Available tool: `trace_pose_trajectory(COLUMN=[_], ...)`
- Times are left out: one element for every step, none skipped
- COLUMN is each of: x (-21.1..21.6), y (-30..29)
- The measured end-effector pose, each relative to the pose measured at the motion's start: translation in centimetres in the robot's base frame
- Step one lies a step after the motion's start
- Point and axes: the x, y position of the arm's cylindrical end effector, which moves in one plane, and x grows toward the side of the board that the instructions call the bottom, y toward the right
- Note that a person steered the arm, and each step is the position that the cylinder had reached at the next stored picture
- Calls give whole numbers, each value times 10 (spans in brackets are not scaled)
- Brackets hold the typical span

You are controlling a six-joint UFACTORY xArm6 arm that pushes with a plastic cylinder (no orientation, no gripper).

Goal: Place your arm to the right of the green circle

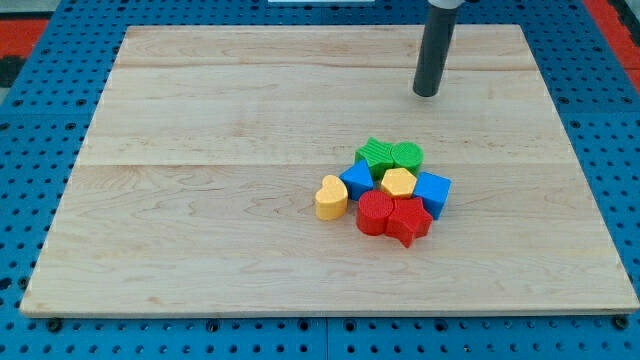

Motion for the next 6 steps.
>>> trace_pose_trajectory(x=[2, 10, 35, 57, 74, 95], y=[3, 6, 16, 15, 11, 10])
